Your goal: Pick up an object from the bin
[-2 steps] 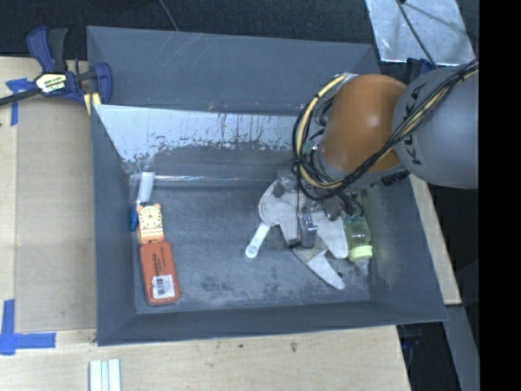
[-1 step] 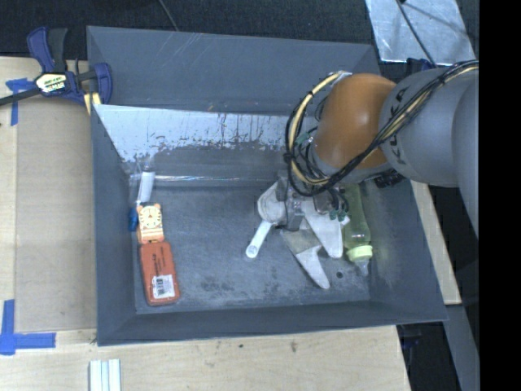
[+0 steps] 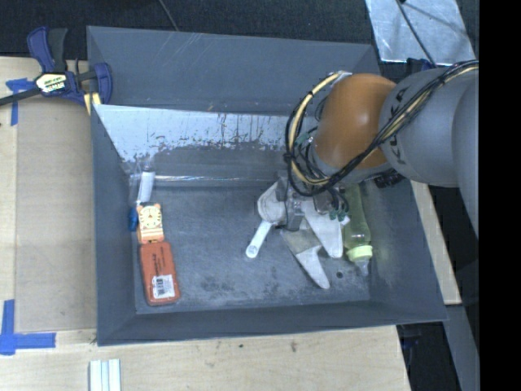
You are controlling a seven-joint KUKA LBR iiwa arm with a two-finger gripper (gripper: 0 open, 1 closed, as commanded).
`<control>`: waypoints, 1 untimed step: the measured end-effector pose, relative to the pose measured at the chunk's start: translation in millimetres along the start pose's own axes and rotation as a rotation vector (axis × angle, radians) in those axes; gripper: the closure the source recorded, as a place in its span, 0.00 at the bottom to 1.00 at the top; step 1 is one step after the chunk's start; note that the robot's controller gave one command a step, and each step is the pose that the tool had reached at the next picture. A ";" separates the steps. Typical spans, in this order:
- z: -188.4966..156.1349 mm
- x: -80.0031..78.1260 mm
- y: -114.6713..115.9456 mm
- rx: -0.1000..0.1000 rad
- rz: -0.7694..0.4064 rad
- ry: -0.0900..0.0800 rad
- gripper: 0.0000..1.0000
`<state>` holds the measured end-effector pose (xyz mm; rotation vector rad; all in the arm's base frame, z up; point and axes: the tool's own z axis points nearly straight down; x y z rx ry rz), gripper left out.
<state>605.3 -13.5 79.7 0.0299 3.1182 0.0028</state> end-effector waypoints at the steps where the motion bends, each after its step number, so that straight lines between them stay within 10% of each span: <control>1: -136.5 0.9 10.5 0.002 0.016 0.018 1.00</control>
Offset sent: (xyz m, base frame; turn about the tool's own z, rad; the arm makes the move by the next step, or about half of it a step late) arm 0.0000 0.0000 0.0000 0.0000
